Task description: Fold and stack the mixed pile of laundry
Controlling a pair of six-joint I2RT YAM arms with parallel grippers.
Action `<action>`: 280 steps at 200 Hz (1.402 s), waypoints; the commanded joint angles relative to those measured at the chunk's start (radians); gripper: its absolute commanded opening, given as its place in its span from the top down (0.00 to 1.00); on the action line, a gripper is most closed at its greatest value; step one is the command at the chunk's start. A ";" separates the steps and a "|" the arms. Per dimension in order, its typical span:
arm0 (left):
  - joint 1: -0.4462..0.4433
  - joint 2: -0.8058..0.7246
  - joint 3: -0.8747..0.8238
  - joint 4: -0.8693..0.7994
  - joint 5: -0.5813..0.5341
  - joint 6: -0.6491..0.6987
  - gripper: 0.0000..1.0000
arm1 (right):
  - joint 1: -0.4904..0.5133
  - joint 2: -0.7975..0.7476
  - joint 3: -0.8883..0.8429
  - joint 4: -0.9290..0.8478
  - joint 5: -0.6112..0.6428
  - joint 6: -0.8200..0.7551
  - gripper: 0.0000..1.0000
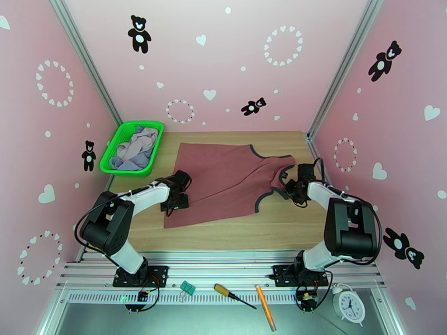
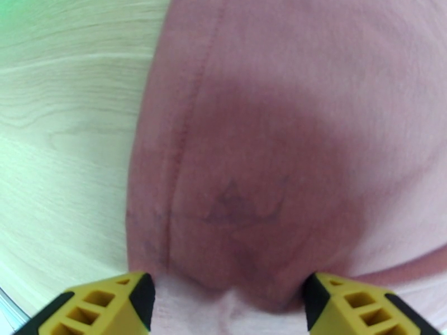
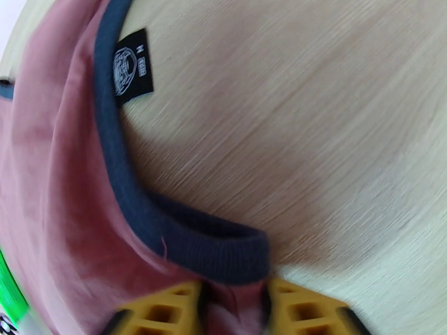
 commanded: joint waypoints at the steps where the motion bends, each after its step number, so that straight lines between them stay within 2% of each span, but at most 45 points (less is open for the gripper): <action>1: 0.006 0.030 0.032 -0.046 -0.046 0.012 0.24 | 0.004 -0.019 -0.014 -0.029 0.034 -0.010 1.00; 16: 0.006 0.035 0.053 -0.061 -0.058 0.020 0.24 | 0.003 -0.066 0.002 -0.105 0.103 -0.036 1.00; 40: 0.006 0.038 0.084 -0.094 -0.086 0.030 0.24 | 0.004 -0.137 0.048 -0.271 0.281 -0.109 1.00; 68: 0.007 0.052 0.111 -0.126 -0.107 0.049 0.24 | -0.001 -0.130 0.074 -0.398 0.443 -0.170 1.00; 121: 0.006 0.085 0.120 -0.158 -0.122 0.069 0.24 | 0.000 0.006 0.082 -0.442 0.548 -0.190 1.00; 154: 0.006 0.079 0.133 -0.176 -0.109 0.057 0.21 | 0.001 0.013 0.091 -0.465 0.581 -0.184 1.00; 157: 0.006 0.078 0.134 -0.177 -0.105 0.057 0.20 | 0.000 0.012 0.091 -0.466 0.581 -0.184 0.97; 172: 0.006 0.061 0.137 -0.184 -0.075 0.053 0.17 | 0.002 -0.012 0.093 -0.463 0.542 -0.205 0.73; 196: 0.003 0.001 0.161 -0.207 -0.020 0.051 0.14 | 0.011 -0.096 0.122 -0.504 0.463 -0.236 0.50; 213: -0.005 -0.051 0.220 -0.245 -0.001 0.059 0.14 | 0.021 -0.171 0.177 -0.543 0.400 -0.251 0.38; 232: -0.006 -0.077 0.324 -0.274 0.008 0.079 0.15 | 0.040 -0.211 0.245 -0.532 0.276 -0.262 0.31; 239: -0.005 -0.067 0.370 -0.281 0.003 0.089 0.16 | 0.050 -0.204 0.266 -0.510 0.217 -0.260 0.31; 247: -0.006 -0.038 0.428 -0.285 -0.002 0.100 0.17 | 0.065 -0.180 0.287 -0.478 0.152 -0.256 0.36; 258: 0.001 0.023 0.507 -0.280 0.006 0.118 0.21 | 0.086 -0.120 0.317 -0.430 0.075 -0.248 0.46; 272: 0.014 0.125 0.603 -0.254 0.051 0.139 0.32 | 0.112 -0.012 0.376 -0.394 0.002 -0.242 0.61; 280: 0.023 0.195 0.660 -0.242 0.087 0.145 0.34 | 0.124 0.052 0.414 -0.381 -0.007 -0.238 0.69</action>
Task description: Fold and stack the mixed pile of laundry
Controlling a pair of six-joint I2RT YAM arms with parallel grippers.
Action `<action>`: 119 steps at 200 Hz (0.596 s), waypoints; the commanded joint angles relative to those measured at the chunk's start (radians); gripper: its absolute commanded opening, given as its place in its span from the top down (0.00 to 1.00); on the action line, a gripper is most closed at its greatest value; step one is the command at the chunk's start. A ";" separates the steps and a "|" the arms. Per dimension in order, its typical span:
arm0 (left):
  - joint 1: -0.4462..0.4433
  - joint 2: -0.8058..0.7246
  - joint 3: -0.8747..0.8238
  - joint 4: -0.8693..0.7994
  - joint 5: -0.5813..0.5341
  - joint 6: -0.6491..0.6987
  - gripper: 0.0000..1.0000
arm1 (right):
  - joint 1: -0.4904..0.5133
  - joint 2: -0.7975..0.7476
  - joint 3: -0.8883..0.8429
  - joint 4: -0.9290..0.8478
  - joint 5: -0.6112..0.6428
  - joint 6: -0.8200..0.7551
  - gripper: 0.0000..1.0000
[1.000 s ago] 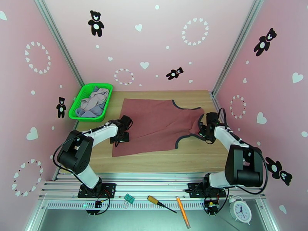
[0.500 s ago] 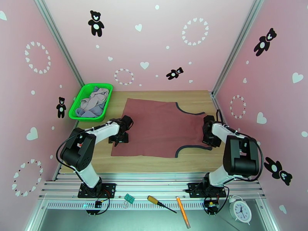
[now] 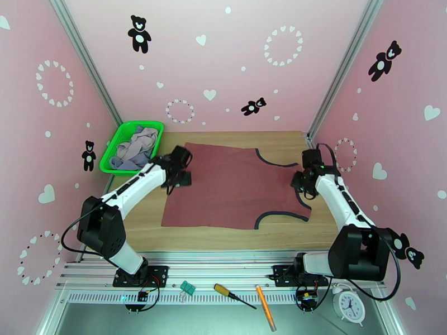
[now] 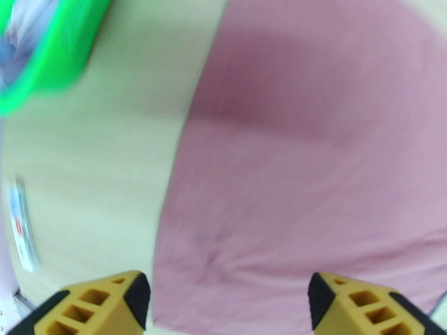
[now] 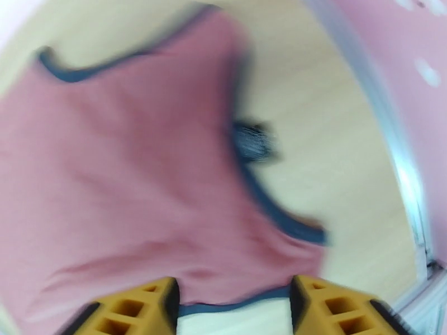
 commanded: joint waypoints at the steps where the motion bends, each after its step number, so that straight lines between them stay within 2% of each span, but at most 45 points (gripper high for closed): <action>1: 0.021 0.176 0.122 0.020 0.088 0.045 0.34 | 0.035 0.177 0.075 0.066 -0.166 0.013 0.70; 13: 0.029 0.282 0.217 0.024 0.119 0.052 0.34 | 0.046 0.270 0.128 0.085 -0.185 0.020 0.80; 42: 0.035 0.535 0.462 -0.023 0.148 0.064 0.34 | 0.047 0.474 0.248 0.096 -0.183 0.038 0.86; 75: 0.046 0.773 0.719 -0.121 0.142 0.029 0.31 | 0.047 0.651 0.381 0.070 -0.176 0.049 0.86; 90: 0.053 0.843 0.804 -0.160 0.128 -0.003 0.29 | 0.047 0.718 0.441 0.051 -0.162 0.054 0.81; 119: 0.090 0.954 0.932 -0.208 0.160 -0.062 0.27 | 0.047 0.852 0.583 0.005 -0.157 0.068 0.79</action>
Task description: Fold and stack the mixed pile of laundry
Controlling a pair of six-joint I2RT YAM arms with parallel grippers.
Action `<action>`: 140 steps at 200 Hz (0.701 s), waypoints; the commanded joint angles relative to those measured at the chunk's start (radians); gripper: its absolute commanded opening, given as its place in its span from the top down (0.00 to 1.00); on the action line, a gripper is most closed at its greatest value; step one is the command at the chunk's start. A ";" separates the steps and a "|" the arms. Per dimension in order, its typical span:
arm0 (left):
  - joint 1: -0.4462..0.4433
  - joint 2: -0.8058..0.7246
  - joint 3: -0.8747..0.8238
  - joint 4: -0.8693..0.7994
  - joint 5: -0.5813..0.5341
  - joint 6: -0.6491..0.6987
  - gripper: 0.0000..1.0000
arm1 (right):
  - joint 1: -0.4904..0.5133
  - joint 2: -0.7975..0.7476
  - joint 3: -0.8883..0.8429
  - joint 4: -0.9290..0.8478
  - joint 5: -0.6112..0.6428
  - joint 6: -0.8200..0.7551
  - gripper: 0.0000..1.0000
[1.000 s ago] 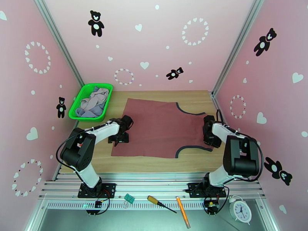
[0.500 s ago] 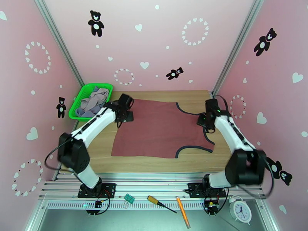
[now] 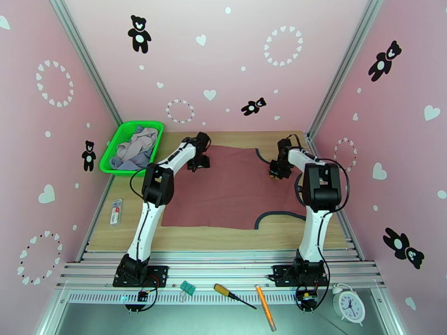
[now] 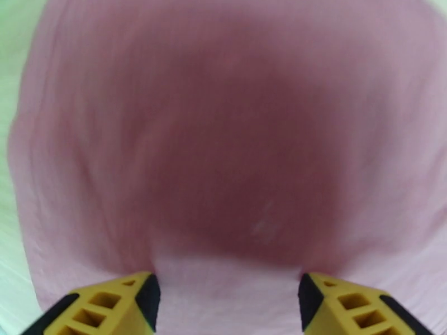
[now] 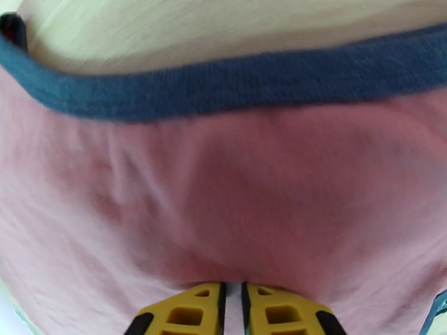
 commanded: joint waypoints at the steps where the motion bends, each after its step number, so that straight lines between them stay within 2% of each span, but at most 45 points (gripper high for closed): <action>1: 0.046 0.102 0.089 -0.088 0.032 -0.064 0.27 | -0.001 0.122 0.099 -0.049 0.007 0.020 0.79; 31: 0.107 0.208 0.209 -0.101 0.113 -0.092 0.27 | -0.001 0.250 0.263 -0.100 -0.011 0.037 0.78; 44: 0.136 0.253 0.271 -0.105 0.158 -0.103 0.26 | -0.001 0.295 0.331 -0.121 -0.016 0.047 0.85; 59: 0.167 0.314 0.331 -0.099 0.209 -0.115 0.27 | -0.001 0.329 0.388 -0.137 -0.026 0.064 0.79; 77: 0.205 0.349 0.369 -0.074 0.264 -0.133 0.27 | -0.001 0.362 0.442 -0.150 -0.043 0.076 0.78; 107: 0.231 0.320 0.362 -0.010 0.320 -0.120 0.26 | 0.003 0.341 0.445 -0.152 -0.051 0.055 0.67; 140: 0.228 0.159 0.302 0.086 0.370 -0.088 0.23 | 0.002 0.179 0.408 -0.115 -0.031 -0.026 0.53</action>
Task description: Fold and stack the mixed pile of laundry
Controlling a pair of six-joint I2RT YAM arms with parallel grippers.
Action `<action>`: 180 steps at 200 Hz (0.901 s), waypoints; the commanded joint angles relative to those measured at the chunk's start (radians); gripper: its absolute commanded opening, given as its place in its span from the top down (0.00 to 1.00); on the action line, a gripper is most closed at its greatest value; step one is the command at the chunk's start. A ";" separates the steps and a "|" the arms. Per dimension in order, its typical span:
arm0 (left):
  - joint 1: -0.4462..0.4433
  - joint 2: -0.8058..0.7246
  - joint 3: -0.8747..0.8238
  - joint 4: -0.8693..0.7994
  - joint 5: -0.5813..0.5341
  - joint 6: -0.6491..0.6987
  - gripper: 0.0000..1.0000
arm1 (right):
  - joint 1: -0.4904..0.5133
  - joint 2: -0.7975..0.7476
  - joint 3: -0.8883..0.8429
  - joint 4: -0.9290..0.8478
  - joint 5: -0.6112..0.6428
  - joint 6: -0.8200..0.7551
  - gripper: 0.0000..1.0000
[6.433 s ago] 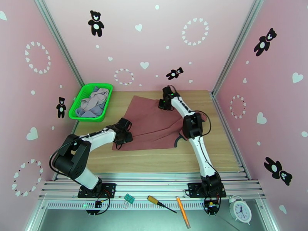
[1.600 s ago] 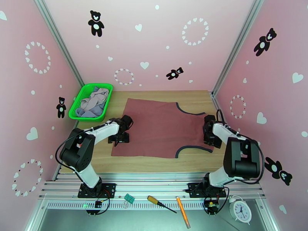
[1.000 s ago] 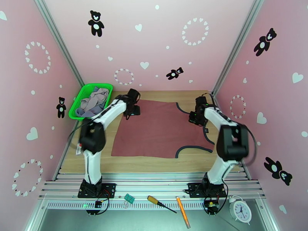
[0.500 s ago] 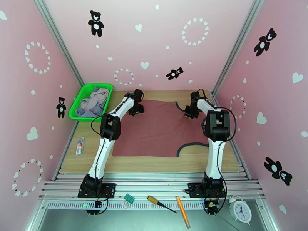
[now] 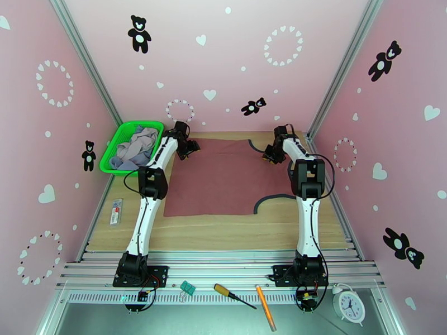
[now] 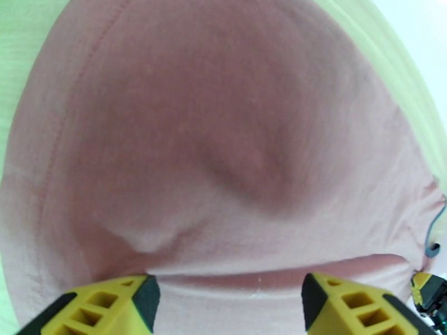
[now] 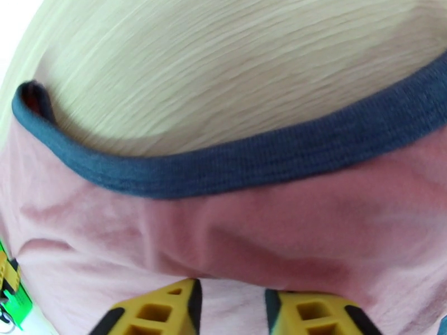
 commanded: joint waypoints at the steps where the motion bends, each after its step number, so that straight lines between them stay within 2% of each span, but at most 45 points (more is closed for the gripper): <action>1: 0.007 -0.064 -0.063 0.060 0.028 0.033 0.23 | -0.005 -0.095 -0.044 -0.033 0.041 -0.062 0.53; 31: -0.003 -0.273 -0.083 0.058 0.037 0.082 0.21 | -0.004 -0.306 -0.080 -0.026 0.007 -0.165 0.44; 52: -0.021 -0.502 -0.235 0.054 -0.010 0.132 0.21 | 0.016 -0.512 -0.208 -0.003 -0.017 -0.241 0.39; 79: -0.042 -0.882 -0.649 0.094 -0.133 0.134 0.23 | 0.106 -0.804 -0.479 0.036 0.028 -0.348 0.36; 101: -0.045 -1.189 -1.025 0.059 -0.261 0.041 0.34 | 0.230 -1.023 -0.697 0.064 0.115 -0.406 0.36; 130: -0.047 -1.534 -1.483 0.010 -0.289 -0.086 0.37 | 0.359 -1.203 -0.909 0.094 0.148 -0.382 0.36; 162: -0.047 -1.715 -1.822 -0.023 -0.295 -0.193 0.33 | 0.448 -1.275 -1.034 0.139 0.148 -0.351 0.36; 180: -0.047 -1.708 -1.956 0.055 -0.247 -0.236 0.34 | 0.475 -1.274 -1.071 0.167 0.140 -0.338 0.36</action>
